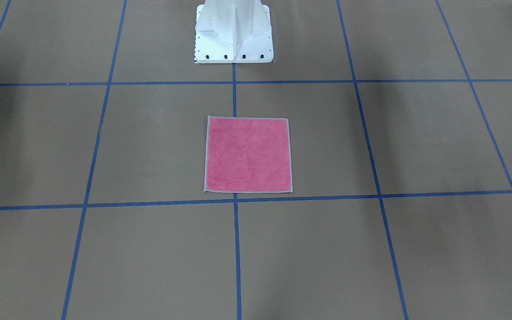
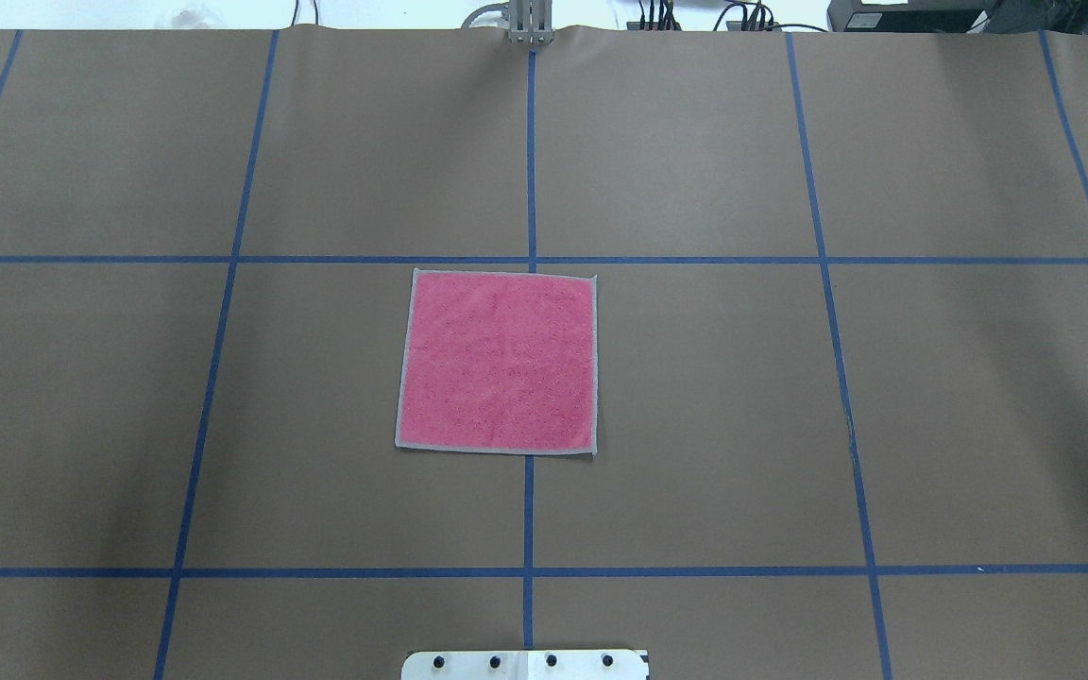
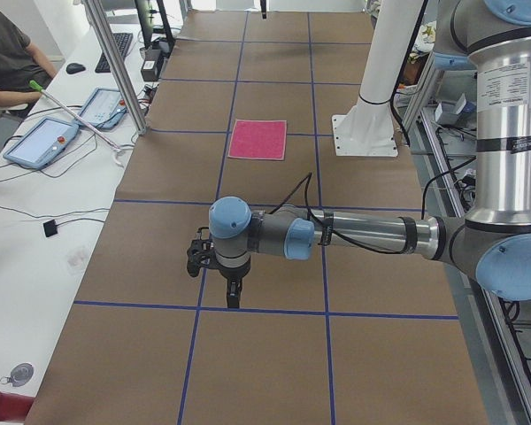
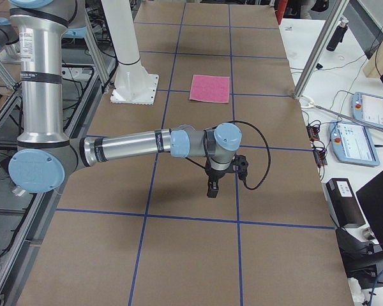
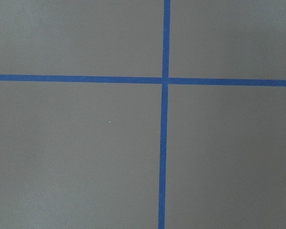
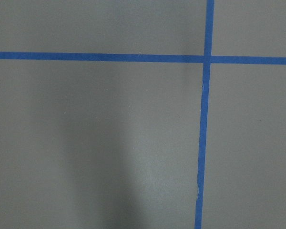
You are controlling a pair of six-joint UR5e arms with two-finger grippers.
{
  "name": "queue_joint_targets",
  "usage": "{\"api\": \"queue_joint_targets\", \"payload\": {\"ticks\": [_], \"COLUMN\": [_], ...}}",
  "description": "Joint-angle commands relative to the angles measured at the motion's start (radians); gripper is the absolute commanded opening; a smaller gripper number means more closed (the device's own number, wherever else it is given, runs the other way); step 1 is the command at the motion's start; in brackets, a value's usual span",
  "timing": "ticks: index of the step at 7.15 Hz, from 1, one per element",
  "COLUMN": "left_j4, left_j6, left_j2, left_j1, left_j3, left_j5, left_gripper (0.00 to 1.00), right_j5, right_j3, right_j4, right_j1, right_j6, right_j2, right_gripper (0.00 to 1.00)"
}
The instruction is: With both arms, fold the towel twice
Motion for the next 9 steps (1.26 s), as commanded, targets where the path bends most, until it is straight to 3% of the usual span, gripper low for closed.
{"api": "queue_joint_targets", "payload": {"ticks": [1, 3, 7, 9], "left_j4": [-0.004, -0.004, -0.033, -0.070], "left_j6": [-0.003, -0.003, 0.000, -0.006], "left_j2": [0.000, 0.000, 0.000, 0.003], "left_j1": [0.000, 0.000, 0.000, 0.002], "left_j3": [-0.001, -0.002, -0.010, -0.004], "left_j5": [-0.001, -0.001, -0.005, -0.072], "left_gripper": [1.00, 1.00, 1.00, 1.00], "right_j5": [0.010, 0.070, 0.075, 0.064], "right_j3": [0.011, 0.010, 0.040, 0.111], "right_j4": [-0.001, 0.000, 0.013, 0.176], "right_j1": [-0.002, -0.002, -0.058, -0.190], "right_j6": [0.002, 0.016, 0.121, 0.433], "right_j2": [0.001, 0.006, 0.039, 0.050], "right_gripper": [1.00, 1.00, 1.00, 1.00]}}
